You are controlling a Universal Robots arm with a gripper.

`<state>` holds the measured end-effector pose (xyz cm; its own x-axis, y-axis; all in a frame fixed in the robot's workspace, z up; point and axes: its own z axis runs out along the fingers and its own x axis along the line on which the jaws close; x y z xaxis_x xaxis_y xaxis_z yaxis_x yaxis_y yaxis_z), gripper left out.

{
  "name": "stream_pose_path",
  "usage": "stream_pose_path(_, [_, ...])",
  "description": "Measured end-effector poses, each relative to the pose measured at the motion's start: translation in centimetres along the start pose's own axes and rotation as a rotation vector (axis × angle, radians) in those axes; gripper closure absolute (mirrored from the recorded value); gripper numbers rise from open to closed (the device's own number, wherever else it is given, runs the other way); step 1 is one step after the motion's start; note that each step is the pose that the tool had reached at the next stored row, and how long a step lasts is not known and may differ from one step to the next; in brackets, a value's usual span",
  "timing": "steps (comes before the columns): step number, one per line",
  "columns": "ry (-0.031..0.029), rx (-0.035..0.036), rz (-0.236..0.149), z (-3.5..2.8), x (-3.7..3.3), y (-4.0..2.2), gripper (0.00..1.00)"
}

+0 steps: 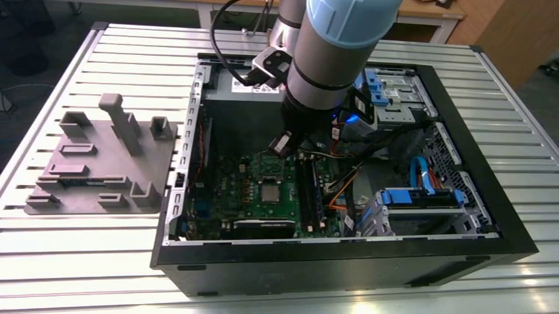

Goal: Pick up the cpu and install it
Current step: 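Close the cpu cover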

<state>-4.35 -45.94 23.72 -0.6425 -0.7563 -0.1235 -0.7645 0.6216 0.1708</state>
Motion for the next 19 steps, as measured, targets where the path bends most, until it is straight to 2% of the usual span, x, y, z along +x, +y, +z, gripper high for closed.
stream_pose_path(5, [0.0026, -0.0026, -0.007, -0.22, -0.09, 0.10, 0.90])
stream_pose_path(12, [0.0068, -0.0099, -0.015, -0.47, -0.17, 0.19, 0.90])
stream_pose_path(16, [0.0118, -0.0193, -0.014, -0.51, -0.20, 0.22, 0.90])
stream_pose_path(19, [0.0124, -0.0267, -0.020, -0.54, -0.20, 0.23, 0.90])
